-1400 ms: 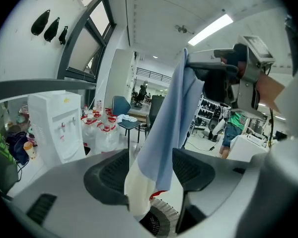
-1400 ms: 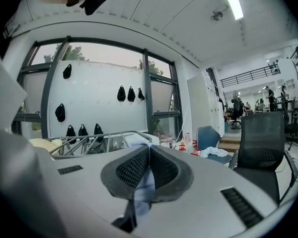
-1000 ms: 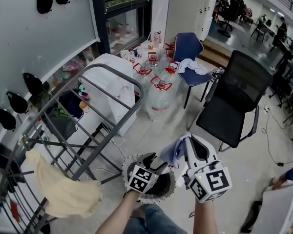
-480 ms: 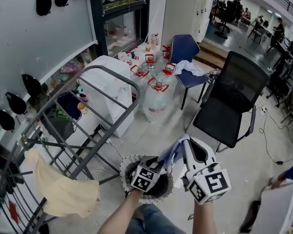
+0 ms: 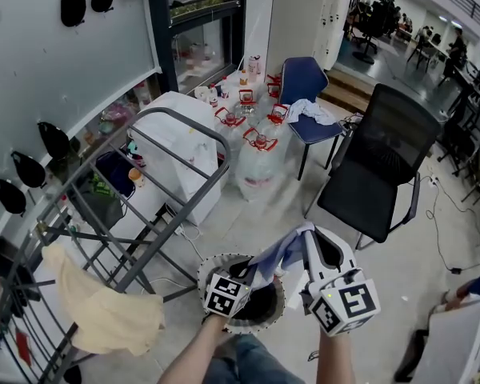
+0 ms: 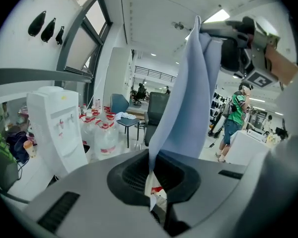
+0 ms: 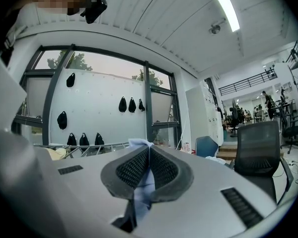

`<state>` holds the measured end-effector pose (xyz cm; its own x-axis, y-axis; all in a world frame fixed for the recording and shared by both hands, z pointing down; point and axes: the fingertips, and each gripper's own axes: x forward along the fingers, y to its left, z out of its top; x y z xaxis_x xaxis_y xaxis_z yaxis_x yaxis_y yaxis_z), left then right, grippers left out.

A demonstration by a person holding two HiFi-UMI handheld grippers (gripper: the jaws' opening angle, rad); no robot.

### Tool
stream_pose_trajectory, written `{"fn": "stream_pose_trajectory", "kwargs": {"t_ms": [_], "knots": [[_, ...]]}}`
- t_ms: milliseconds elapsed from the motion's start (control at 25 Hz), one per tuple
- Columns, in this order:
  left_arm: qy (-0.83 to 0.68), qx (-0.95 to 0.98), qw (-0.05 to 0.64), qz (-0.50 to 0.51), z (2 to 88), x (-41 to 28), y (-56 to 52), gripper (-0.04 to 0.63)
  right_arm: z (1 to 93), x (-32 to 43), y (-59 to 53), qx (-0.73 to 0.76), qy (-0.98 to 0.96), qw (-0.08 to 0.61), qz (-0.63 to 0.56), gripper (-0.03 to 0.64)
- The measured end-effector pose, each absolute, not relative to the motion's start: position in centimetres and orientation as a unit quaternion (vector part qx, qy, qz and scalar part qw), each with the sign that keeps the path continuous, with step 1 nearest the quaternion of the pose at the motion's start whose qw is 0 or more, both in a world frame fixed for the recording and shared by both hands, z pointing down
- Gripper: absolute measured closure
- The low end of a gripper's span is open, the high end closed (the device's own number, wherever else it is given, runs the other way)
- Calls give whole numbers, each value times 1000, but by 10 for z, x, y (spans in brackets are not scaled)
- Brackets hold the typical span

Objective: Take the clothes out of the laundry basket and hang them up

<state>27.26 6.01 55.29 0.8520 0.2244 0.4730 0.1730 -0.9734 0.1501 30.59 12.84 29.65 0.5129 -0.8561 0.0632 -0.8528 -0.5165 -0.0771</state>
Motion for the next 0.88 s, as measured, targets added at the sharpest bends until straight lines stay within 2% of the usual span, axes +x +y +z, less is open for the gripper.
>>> {"fn": "stream_pose_trajectory", "kwargs": {"t_ms": [200, 880], "knots": [[83, 967, 41, 236, 507, 258, 44, 566, 292, 312, 134, -872, 487, 16, -43, 609], [-62, 995, 6, 76, 323, 208, -37, 566, 278, 294, 94, -861, 507, 5, -29, 609]]}}
